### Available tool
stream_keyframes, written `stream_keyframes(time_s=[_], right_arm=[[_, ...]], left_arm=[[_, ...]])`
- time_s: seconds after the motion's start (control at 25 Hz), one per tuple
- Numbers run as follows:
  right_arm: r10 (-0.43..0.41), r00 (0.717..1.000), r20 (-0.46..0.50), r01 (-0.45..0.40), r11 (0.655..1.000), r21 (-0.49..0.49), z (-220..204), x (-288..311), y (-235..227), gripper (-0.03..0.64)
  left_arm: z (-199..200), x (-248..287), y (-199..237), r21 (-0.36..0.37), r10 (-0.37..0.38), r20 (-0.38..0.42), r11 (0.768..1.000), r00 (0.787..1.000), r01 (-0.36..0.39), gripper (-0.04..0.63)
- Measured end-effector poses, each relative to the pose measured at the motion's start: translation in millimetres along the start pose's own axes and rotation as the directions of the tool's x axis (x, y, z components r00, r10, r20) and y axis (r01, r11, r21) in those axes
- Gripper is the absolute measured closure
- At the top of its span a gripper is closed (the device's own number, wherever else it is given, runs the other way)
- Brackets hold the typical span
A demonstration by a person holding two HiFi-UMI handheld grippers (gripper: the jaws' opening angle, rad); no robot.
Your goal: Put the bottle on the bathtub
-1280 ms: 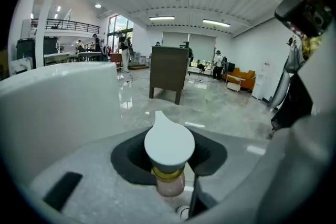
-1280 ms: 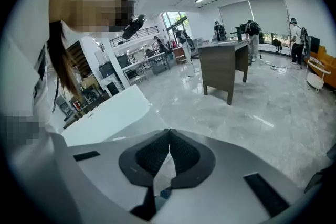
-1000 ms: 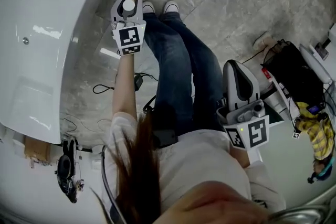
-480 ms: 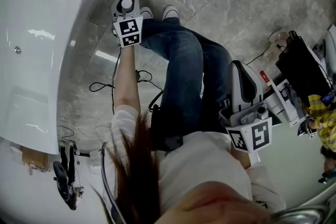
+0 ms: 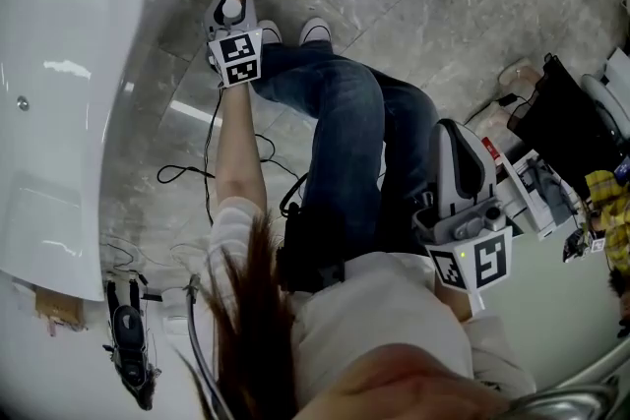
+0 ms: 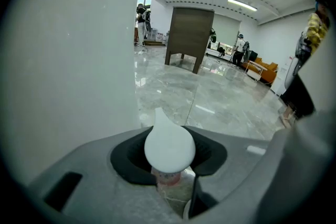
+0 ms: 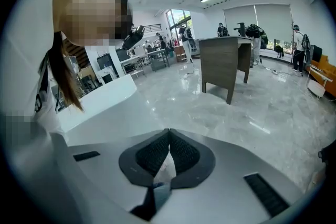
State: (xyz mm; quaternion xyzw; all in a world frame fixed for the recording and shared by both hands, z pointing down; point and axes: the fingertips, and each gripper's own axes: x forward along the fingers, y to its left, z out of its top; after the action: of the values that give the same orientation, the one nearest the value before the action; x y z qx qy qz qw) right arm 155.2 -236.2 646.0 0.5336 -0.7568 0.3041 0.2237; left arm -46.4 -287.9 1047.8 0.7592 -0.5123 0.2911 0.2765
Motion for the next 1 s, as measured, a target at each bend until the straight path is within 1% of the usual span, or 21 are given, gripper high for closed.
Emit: stream_keyframes(time_s=[0.2, 0.44, 0.64, 0.68, 0.72, 0.76, 1.0], right_arm=[[0.006, 1.000, -0.004, -0.006, 1.000, -0.004, -1, -2, -3, 0.606], [0.012, 1.000, 0.003, -0.012, 1.000, -0.006, 3, -2, -3, 0.606], [0.013, 1.000, 0.000, -0.013, 1.000, -0.001, 2, 0, -4, 0.606], [0.014, 1.000, -0.004, -0.014, 1.000, 0.002, 3, 0, -4, 0.606], [0.016, 1.000, -0.009, -0.016, 1.000, 0.007, 3, 0, -4, 0.606], [0.019, 1.000, -0.014, -0.019, 1.000, 0.012, 3, -1, -4, 0.606], [0.051, 0.998, -0.045, -0.049, 0.998, 0.046, 15, -12, 9, 0.606]], left_arm=[[2, -1, -4, -0.003, 0.012, 0.016, 1.000, 1.000, -0.012, 0.453], [-8, 1, -14, 0.033, -0.020, -0.003, 0.999, 1.000, 0.020, 0.453], [-8, 1, -11, 0.007, -0.002, 0.006, 1.000, 1.000, 0.002, 0.451], [-7, 0, -11, -0.001, 0.001, 0.002, 1.000, 1.000, -0.001, 0.429], [-4, -2, -11, -0.007, 0.003, 0.001, 1.000, 1.000, -0.003, 0.379], [1, -4, -10, -0.011, 0.005, 0.004, 1.000, 1.000, -0.005, 0.357], [39, -31, -12, -0.012, -0.004, 0.035, 1.000, 0.999, 0.004, 0.347]])
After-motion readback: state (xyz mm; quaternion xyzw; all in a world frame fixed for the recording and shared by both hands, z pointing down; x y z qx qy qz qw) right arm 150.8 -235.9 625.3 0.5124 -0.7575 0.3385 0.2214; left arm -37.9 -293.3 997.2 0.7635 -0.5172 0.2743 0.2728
